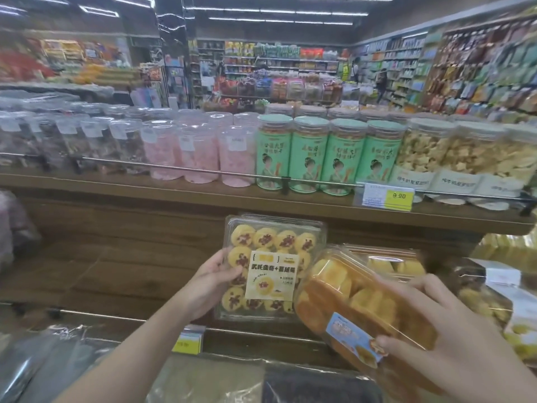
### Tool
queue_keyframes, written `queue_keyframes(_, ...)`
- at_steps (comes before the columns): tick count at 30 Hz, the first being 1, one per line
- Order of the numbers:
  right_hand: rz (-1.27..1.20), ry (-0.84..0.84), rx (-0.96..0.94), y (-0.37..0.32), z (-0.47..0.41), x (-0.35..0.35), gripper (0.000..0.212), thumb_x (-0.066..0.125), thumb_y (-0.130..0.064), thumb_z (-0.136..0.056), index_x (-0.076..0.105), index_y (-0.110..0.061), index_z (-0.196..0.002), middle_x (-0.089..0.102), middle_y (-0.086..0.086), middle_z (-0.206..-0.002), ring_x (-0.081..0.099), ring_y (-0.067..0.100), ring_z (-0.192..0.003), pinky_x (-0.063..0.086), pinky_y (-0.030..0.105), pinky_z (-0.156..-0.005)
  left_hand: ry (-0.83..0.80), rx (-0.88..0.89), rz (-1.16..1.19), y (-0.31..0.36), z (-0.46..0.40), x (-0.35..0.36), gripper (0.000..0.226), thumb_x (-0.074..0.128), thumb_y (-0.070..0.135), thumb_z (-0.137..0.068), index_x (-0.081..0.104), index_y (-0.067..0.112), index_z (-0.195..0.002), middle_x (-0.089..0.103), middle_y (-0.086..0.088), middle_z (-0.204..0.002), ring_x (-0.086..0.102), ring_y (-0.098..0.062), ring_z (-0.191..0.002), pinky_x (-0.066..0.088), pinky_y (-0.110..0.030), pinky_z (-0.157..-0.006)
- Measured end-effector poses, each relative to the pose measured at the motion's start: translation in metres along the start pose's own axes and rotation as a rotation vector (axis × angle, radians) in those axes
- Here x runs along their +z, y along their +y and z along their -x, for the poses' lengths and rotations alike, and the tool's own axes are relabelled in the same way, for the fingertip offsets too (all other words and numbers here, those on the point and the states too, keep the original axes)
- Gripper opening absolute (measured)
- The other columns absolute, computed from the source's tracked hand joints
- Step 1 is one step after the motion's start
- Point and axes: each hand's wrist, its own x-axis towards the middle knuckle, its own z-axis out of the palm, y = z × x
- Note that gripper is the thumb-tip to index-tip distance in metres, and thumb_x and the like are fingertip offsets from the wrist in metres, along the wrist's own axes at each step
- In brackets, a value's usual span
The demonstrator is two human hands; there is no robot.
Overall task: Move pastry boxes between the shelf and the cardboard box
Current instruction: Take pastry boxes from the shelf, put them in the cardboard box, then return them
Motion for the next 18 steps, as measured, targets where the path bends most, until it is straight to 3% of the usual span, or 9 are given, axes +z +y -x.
queue_keyframes(3,-0.02,0.017,-0.044,-0.006,-0.006,0.006,0.076,0.043,-0.095,-0.065,0.015,-0.081,-0.134,0.036,-0.032,-0.124,0.06,-0.002,-0.08,0.042,0.015,-0.05,-0.022,-0.027,-0.037,-0.003,-0.014,-0.003,0.05,0.061,0.002,-0.095,0.051,0.014,-0.143,0.067,-0.019,-0.135,0.065,-0.037,-0.125,0.055,-0.047,-0.099)
queue_keyframes(7,-0.037,0.016,-0.116,-0.012,-0.012,0.009,0.075,0.057,-0.084,-0.07,0.022,-0.076,-0.136,0.036,-0.031,-0.125,0.058,-0.003,-0.087,0.046,0.016,-0.06,0.015,-0.044,-0.073,-0.009,-0.028,-0.009,0.048,0.064,0.003,-0.094,0.053,0.015,-0.139,0.072,-0.017,-0.129,0.069,-0.035,-0.119,0.059,-0.048,-0.092)
queue_keyframes(13,-0.003,0.034,-0.173,-0.011,-0.025,0.014,0.074,0.055,-0.082,-0.07,0.029,-0.07,-0.139,0.038,-0.03,-0.118,0.056,-0.003,-0.09,0.044,0.018,-0.063,0.33,0.068,-0.706,-0.026,-0.043,-0.018,0.049,0.075,0.02,-0.093,0.057,0.02,-0.138,0.073,0.003,-0.119,0.068,-0.017,-0.113,0.058,-0.047,-0.098)
queue_keyframes(18,-0.009,0.062,-0.216,-0.011,-0.036,0.019,0.076,0.061,-0.078,-0.072,0.039,-0.06,-0.142,0.04,-0.025,-0.114,0.05,-0.006,-0.092,0.039,0.017,-0.065,0.436,0.164,-0.894,-0.03,-0.04,-0.005,0.049,0.082,0.029,-0.086,0.063,0.019,-0.13,0.07,0.004,-0.112,0.067,-0.014,-0.102,0.058,-0.039,-0.093)
